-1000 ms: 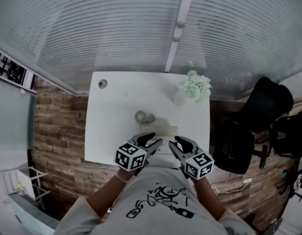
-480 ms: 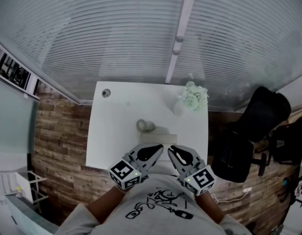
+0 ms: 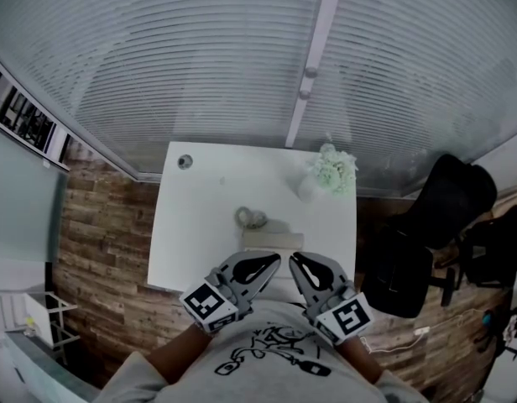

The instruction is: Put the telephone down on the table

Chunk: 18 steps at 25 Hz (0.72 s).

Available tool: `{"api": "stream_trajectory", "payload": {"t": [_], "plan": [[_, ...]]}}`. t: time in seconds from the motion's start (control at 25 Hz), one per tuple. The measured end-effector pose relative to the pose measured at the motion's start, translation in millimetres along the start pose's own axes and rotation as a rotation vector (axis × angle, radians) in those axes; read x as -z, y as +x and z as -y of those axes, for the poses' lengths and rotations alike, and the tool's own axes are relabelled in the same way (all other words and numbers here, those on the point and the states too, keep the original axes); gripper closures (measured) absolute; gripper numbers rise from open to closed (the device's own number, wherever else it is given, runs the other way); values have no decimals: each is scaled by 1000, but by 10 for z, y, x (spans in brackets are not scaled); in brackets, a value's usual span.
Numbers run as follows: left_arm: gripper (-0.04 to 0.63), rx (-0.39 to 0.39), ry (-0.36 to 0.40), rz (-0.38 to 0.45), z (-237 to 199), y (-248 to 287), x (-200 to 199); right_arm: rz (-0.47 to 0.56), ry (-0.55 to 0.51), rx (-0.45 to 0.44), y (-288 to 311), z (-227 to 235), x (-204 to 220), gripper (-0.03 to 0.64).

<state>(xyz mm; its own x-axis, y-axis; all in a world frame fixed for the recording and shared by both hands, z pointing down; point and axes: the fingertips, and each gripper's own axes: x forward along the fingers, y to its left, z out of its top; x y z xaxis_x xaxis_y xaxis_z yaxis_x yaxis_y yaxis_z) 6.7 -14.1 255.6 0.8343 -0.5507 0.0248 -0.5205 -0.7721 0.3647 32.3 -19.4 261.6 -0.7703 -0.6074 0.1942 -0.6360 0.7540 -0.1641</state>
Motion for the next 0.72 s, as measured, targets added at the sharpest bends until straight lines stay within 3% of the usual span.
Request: {"api": "stream_trajectory", "payload": {"t": [0.72], "plan": [[592,-31,12,-9,18,-67,-59,31,-11,28,-63,-29,-113,568]]}}
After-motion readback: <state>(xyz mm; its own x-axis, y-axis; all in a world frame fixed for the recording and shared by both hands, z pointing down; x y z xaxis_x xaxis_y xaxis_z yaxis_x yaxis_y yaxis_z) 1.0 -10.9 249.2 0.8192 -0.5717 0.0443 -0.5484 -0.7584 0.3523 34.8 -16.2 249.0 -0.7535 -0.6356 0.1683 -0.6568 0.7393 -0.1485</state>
